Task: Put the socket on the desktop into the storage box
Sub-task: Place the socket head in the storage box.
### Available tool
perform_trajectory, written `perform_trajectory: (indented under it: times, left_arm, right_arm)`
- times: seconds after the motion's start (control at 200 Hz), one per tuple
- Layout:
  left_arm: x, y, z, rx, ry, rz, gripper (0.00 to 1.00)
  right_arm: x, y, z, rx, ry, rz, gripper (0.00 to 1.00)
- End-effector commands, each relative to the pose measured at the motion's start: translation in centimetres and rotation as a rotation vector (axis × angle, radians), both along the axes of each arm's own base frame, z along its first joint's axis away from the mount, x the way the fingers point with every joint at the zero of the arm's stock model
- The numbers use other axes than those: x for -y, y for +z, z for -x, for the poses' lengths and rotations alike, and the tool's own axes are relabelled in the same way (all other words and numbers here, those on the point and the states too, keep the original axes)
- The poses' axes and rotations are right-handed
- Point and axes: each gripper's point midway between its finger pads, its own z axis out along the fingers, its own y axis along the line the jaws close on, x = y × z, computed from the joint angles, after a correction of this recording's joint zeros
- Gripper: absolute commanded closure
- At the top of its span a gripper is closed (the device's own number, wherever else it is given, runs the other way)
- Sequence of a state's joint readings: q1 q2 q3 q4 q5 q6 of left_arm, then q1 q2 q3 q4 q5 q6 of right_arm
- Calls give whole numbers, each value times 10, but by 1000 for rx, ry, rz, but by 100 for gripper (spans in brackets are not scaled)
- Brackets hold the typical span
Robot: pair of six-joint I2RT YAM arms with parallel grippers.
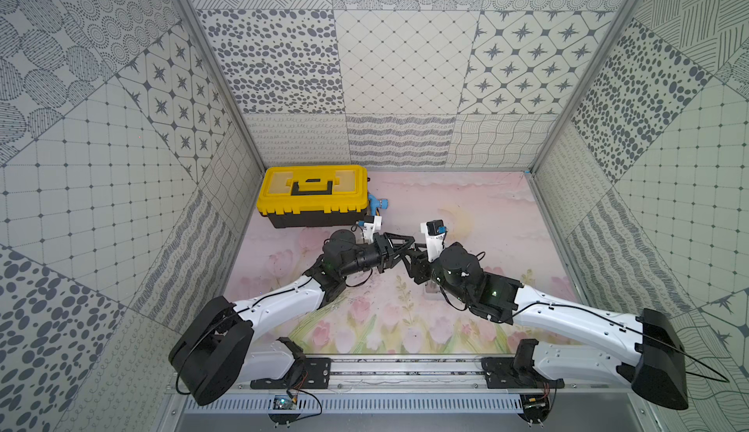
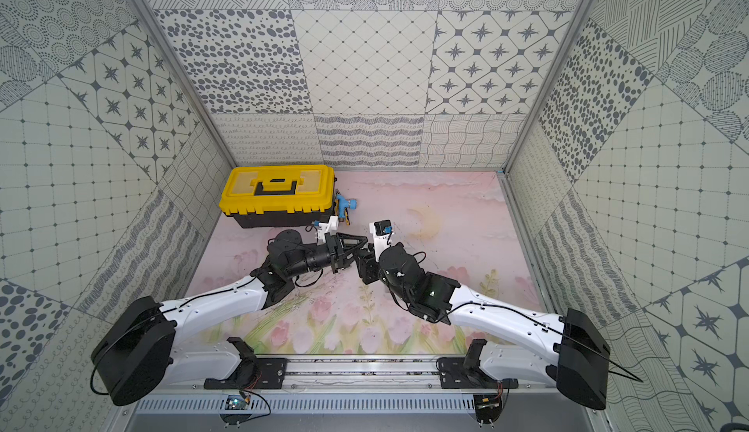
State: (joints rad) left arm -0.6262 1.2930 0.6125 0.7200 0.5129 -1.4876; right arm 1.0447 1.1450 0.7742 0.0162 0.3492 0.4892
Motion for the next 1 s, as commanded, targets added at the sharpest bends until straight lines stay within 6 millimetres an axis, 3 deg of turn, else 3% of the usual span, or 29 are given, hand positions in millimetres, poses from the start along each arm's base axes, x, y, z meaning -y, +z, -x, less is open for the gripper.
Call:
perform_trajectory:
  times: [0.0,0.215,0.545,0.805,0.895,0.995]
  left_arm:
    - [4,7,3,22,-16,8,100]
    - [6,-8,3,-55,-3,-10,100]
    - [6,-29,3,-117,5,-72,100]
    - [0,-23,-4,-72,18,-155,37]
    - [-11,-20,-8,-41,48,-231,29]
    - [-25,-21,-14,-14,79,-321,26]
  right_arm:
    - [9,17,-9,80,-76,-43,50]
    - [16,15,-12,125,-116,-22,56]
    - [16,5,-15,107,-130,24,85]
    - [28,0,-4,55,-116,43,97]
    - [39,1,3,25,-120,55,97]
    - [57,4,12,-15,-135,74,97]
